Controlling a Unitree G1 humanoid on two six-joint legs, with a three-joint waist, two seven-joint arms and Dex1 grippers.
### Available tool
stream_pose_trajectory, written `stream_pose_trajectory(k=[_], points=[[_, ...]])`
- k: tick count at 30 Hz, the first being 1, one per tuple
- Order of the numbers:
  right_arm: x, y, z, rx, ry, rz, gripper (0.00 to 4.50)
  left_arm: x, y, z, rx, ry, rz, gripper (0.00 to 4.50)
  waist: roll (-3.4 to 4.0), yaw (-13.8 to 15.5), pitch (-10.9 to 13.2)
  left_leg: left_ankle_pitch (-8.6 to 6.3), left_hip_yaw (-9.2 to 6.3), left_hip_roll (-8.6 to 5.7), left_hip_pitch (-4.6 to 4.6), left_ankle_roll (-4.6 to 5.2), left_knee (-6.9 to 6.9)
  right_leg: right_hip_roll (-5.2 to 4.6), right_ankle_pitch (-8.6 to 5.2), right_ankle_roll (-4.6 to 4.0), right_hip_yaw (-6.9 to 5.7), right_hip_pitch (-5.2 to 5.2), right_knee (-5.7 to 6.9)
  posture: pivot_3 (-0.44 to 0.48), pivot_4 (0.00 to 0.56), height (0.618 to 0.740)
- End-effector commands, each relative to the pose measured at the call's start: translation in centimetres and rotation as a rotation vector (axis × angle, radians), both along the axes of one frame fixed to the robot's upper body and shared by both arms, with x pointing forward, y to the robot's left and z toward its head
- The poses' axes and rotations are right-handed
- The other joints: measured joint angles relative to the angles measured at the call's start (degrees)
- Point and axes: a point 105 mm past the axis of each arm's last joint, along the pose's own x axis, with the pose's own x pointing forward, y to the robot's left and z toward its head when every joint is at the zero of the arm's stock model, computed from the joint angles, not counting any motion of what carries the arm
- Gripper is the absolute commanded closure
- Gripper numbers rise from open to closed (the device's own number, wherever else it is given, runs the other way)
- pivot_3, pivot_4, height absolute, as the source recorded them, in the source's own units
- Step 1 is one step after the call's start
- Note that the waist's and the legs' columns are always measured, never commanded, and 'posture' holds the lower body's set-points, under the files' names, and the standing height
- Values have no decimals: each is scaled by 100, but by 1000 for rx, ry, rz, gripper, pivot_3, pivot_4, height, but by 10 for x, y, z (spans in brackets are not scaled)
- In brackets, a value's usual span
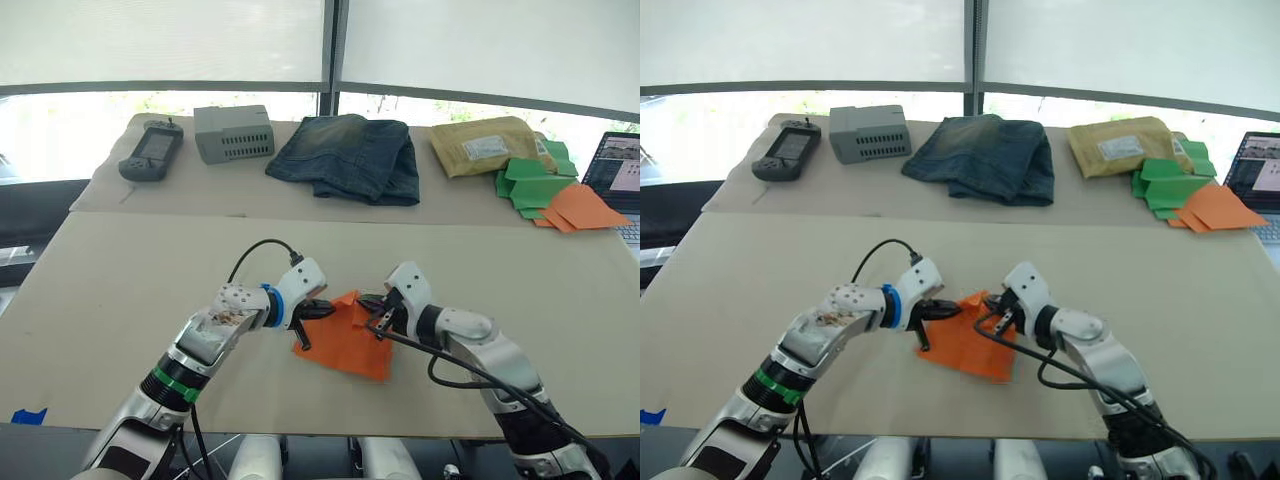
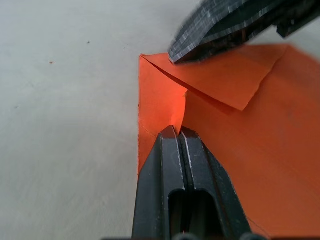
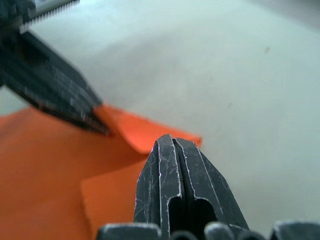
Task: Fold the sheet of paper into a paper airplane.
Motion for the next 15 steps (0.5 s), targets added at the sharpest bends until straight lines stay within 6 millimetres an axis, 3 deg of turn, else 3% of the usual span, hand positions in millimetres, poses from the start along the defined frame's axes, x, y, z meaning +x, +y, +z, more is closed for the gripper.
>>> stream_pose_trajectory(k=[1, 15], points=[[5, 2, 20, 41, -57, 29, 4500, -1, -1, -1, 26, -20, -26, 4492, 0, -8, 0, 0, 0, 0, 2, 0, 0, 0, 0, 0, 0, 1, 0, 0, 150, 722], [7, 2, -14, -72, 90, 115, 4500, 5, -2, 0, 26, -45, 13, 4492, 0, -5, 0, 1, 2, 0, 5, 0, 9, -1, 5, 0, 0, 7, 4, 0, 150, 722]])
